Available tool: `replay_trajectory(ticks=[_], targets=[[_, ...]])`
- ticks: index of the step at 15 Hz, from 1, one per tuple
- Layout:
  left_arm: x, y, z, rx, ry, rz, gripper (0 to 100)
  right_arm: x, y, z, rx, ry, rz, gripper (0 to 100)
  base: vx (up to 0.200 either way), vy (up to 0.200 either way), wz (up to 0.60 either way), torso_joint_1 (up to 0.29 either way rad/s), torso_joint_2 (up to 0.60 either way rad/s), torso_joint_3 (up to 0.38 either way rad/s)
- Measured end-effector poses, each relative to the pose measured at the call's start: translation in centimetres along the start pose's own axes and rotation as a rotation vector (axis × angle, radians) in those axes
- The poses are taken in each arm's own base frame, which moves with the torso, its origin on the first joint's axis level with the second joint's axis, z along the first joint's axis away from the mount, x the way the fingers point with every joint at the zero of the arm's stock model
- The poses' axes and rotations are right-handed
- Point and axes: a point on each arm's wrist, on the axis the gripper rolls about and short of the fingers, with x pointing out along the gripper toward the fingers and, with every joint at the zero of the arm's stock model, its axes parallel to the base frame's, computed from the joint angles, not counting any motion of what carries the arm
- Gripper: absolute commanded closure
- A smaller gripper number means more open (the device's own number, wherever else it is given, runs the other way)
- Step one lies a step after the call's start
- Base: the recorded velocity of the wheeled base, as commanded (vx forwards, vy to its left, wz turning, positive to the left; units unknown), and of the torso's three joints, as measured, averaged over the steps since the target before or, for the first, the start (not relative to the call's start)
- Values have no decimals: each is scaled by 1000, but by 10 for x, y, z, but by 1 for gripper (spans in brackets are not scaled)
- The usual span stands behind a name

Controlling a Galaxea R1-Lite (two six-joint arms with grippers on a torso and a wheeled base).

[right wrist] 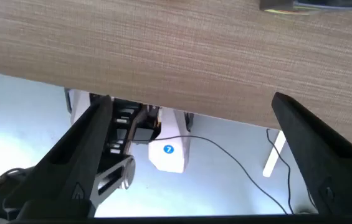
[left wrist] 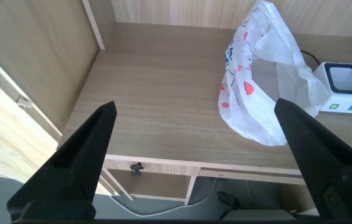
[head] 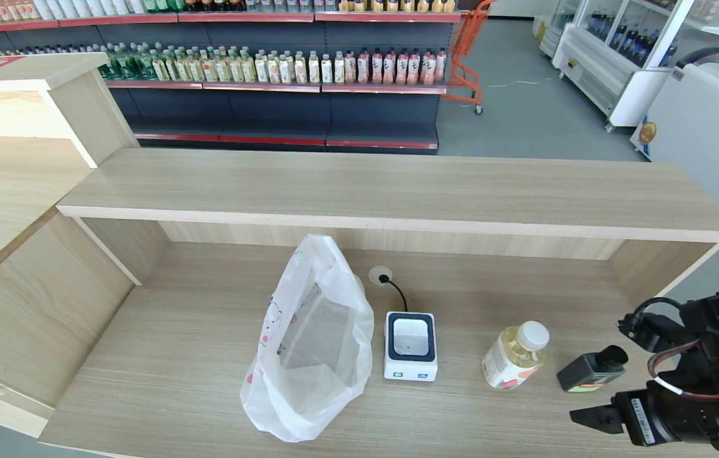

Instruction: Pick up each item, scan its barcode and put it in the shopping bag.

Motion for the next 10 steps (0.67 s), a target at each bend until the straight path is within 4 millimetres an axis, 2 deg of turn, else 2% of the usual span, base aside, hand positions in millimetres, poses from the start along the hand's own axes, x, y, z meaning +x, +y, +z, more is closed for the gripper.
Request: replay_trajectory(ticks=[6,10], targets=[[0,0,0,0,0,0,0,60,9,5,-48,-116,-54,0,0,0,0,0,0,0],[0,0,0,0,0,0,0,87,24,4,-96,-200,-10,0,0,0,0,0,0,0]])
